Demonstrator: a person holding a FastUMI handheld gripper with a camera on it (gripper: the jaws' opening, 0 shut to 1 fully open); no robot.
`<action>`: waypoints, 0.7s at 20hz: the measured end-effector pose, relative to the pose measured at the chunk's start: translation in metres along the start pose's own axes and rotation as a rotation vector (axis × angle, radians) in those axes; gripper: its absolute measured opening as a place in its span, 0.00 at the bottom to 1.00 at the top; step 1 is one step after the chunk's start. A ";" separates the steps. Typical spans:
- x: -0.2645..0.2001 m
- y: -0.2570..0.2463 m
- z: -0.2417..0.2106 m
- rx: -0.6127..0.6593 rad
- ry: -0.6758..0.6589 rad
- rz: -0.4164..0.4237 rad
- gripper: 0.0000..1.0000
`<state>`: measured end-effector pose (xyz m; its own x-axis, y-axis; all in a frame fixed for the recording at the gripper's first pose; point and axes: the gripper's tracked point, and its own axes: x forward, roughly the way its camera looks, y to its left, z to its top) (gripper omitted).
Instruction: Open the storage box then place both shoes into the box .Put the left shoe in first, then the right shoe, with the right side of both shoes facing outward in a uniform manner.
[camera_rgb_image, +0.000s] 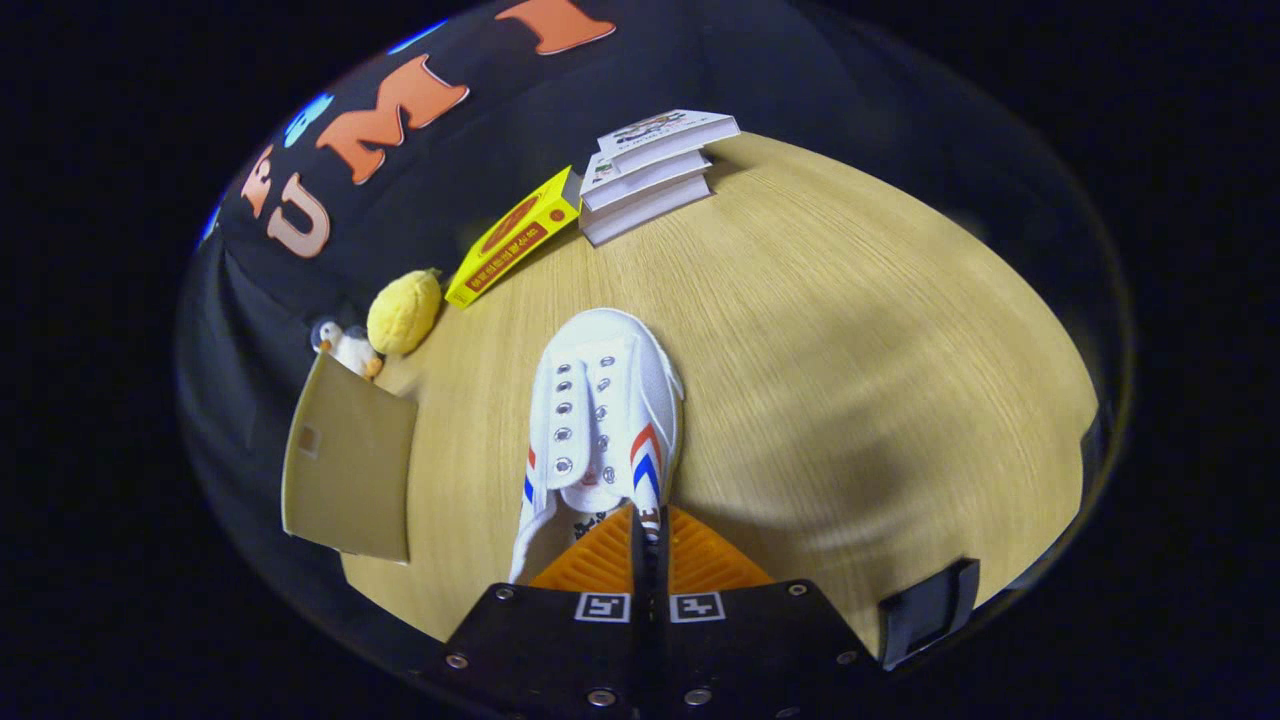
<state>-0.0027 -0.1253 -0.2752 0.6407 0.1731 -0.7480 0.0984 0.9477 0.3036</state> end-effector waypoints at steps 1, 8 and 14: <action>-0.002 0.004 0.003 0.018 -0.005 0.015 0.00; -0.021 0.064 0.034 -0.026 -0.083 0.080 0.00; -0.038 0.141 0.032 -0.065 -0.112 0.078 0.00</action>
<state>0.0114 -0.0069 -0.1848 0.7258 0.2195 -0.6519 -0.0025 0.9486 0.3166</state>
